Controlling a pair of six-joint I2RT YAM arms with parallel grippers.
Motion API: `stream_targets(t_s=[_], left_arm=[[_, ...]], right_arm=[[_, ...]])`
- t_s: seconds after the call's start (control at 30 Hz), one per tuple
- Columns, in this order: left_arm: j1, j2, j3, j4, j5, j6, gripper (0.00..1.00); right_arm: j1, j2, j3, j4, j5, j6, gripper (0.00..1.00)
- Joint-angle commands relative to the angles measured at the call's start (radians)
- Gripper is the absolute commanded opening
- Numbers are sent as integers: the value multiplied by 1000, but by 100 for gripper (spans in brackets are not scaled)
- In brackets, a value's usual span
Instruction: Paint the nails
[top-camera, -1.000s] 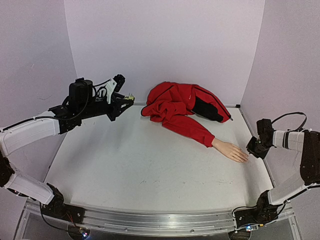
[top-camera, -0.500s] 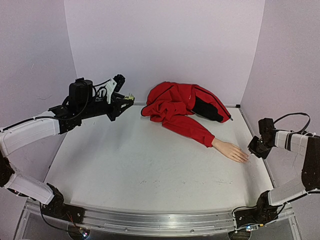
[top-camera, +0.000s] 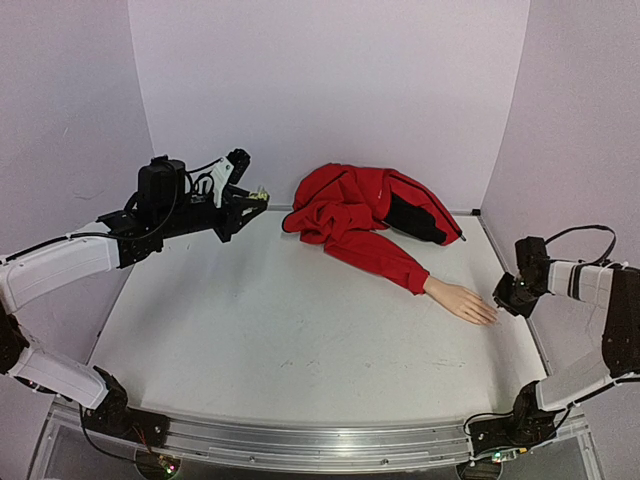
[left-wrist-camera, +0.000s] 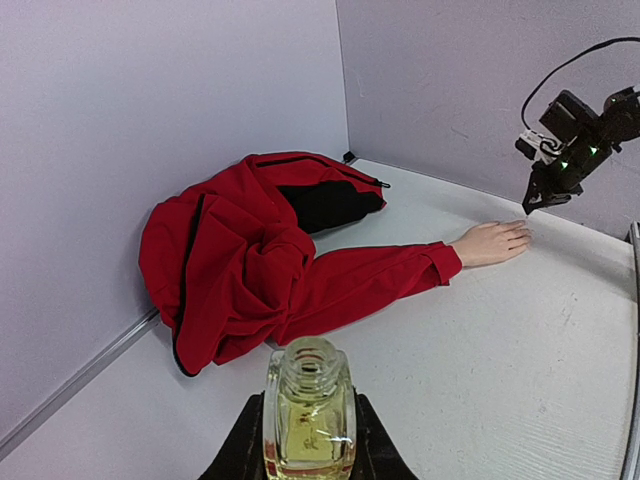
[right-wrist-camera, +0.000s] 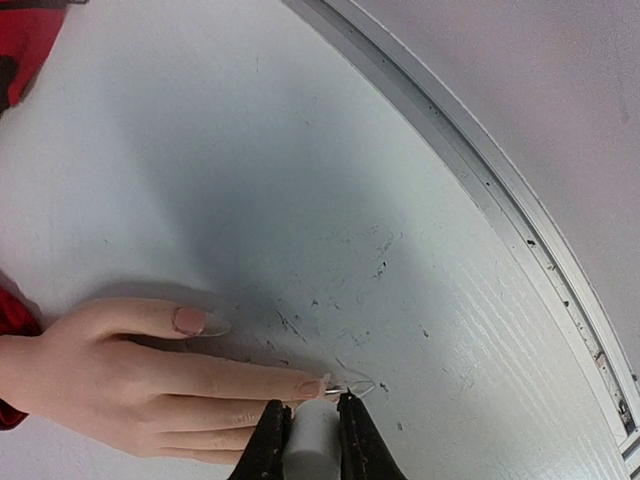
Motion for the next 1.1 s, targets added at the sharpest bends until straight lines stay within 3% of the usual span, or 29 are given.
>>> stream_targets(t_s=[0.0,0.3,0.73,1.07], left_arm=[[5,-17,38,49,18,5,0],[5,-11,41,48,17,9,0],[5,-18,35,49,7,17,0],[5,-24,32,48,6,20,0]], right_arm=[[-4,21,9,-1,-13,-10,0],[-4,16,7,34,-41,-11,0],[-3,47,9,10,97,52,0],[-4,36,11,-35,113,64,0]])
